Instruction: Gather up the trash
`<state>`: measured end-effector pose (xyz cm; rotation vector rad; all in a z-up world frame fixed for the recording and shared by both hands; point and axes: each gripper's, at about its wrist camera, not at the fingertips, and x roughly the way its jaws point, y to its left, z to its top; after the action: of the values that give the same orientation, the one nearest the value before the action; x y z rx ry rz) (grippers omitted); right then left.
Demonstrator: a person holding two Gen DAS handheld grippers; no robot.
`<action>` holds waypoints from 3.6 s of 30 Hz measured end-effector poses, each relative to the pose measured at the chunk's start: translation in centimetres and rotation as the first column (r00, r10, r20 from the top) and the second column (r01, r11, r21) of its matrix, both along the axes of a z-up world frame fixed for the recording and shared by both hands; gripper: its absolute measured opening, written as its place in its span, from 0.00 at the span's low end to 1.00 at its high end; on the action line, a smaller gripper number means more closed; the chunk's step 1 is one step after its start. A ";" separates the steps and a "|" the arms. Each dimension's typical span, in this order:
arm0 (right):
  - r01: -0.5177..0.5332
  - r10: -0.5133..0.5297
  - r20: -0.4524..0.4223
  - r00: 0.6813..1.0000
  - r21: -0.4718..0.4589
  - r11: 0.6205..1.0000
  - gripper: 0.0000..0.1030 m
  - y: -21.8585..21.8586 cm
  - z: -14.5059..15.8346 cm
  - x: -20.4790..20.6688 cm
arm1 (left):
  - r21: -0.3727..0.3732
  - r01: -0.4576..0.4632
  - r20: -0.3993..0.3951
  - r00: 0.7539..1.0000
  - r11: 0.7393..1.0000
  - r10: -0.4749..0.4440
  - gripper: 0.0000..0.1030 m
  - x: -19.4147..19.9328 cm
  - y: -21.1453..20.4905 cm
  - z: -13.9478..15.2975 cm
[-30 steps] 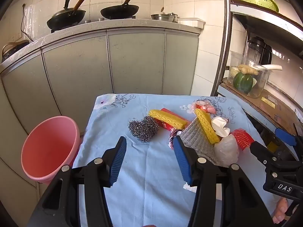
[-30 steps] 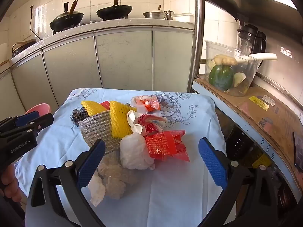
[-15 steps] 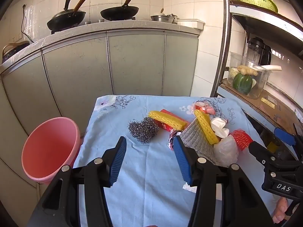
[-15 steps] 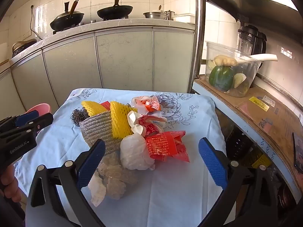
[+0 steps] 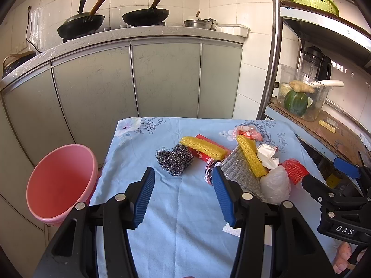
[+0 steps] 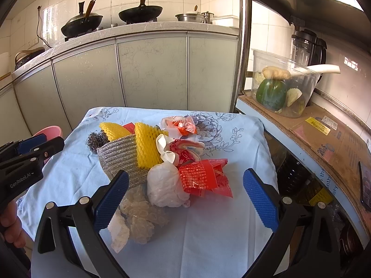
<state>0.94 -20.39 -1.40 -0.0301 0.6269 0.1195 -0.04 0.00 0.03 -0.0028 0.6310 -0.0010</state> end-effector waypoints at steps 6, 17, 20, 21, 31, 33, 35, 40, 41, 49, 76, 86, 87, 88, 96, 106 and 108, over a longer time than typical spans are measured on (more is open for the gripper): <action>0.000 0.000 -0.001 1.000 0.000 1.000 0.96 0.1 -0.1 0.0 | -0.001 0.001 0.000 1.000 1.000 -0.001 0.50 0.0 0.0 0.0; -0.001 0.001 -0.002 1.000 0.000 1.000 0.96 0.3 -0.3 0.0 | -0.001 0.001 0.002 1.000 1.000 -0.001 0.50 0.0 0.0 0.0; -0.001 0.001 -0.003 1.000 0.000 1.000 0.96 0.3 -0.3 0.0 | -0.002 0.001 0.002 1.000 1.000 -0.001 0.50 0.0 0.0 0.0; 0.000 0.000 -0.003 1.000 0.000 1.000 0.96 0.2 -0.3 0.0 | -0.001 0.001 0.002 1.000 1.000 -0.001 0.50 0.0 0.0 0.0; 0.000 0.000 -0.004 1.000 0.000 1.000 0.96 0.3 -0.3 0.0 | -0.003 0.001 0.003 1.000 1.000 -0.001 0.50 0.0 0.0 0.0; 0.000 0.000 -0.004 1.000 0.000 1.000 0.96 0.3 -0.3 0.0 | -0.002 0.001 0.004 1.000 1.000 -0.001 0.50 0.0 0.0 0.0; 0.000 0.000 -0.005 1.000 0.000 1.000 0.96 0.3 -0.4 0.0 | -0.002 0.000 0.003 1.000 1.000 0.000 0.50 0.0 0.0 0.0; 0.000 0.000 -0.004 1.000 0.000 1.000 0.96 0.3 -0.4 0.0 | -0.002 0.000 0.004 1.000 1.000 0.000 0.50 0.0 0.0 0.0; 0.000 0.000 -0.004 1.000 0.000 1.000 0.96 0.3 -0.4 0.0 | -0.002 0.000 0.004 1.000 1.000 0.000 0.50 0.0 0.0 0.0; 0.000 0.000 -0.005 1.000 0.000 1.000 0.96 0.2 -0.3 -0.1 | -0.003 0.001 0.004 1.000 1.000 -0.001 0.50 0.0 0.0 0.0; -0.001 0.001 -0.004 1.000 0.045 0.999 0.96 -1.4 -0.6 0.0 | -0.046 -0.045 -0.001 0.999 0.998 0.045 0.50 0.6 3.2 -0.3; -0.009 0.011 -0.020 1.000 0.073 0.997 0.96 -2.4 -1.3 0.6 | -0.105 -0.034 -0.068 0.997 0.994 0.027 0.50 2.8 4.6 -1.8; -0.009 0.011 -0.019 1.000 0.078 0.997 0.96 -2.5 -1.3 0.7 | -0.112 -0.029 -0.073 0.997 0.993 0.021 0.50 3.1 4.6 -1.9; -0.010 0.012 -0.019 1.000 0.084 0.996 0.96 -2.7 -1.3 0.7 | -0.116 -0.024 -0.078 0.997 0.993 0.015 0.50 3.4 4.5 -2.0; -0.013 0.016 -0.026 1.000 0.112 0.994 0.92 -3.9 -1.6 1.2 | -0.133 0.001 -0.137 0.990 0.991 -0.019 0.50 6.5 3.4 -3.5; -0.034 0.040 -0.033 0.999 0.161 0.986 0.89 -4.6 -1.0 1.9 | -0.116 -0.015 -0.195 0.981 0.993 -0.008 0.43 10.3 2.4 -5.6; -0.051 0.056 -0.025 0.998 0.165 0.985 0.89 -4.3 -0.5 2.1 | -0.118 -0.020 -0.217 0.976 0.993 -0.006 0.32 11.0 2.5 -6.2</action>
<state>3.03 -24.74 -1.86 0.1143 0.6442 0.2236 10.93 2.55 -6.15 -0.1229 0.8487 -0.0318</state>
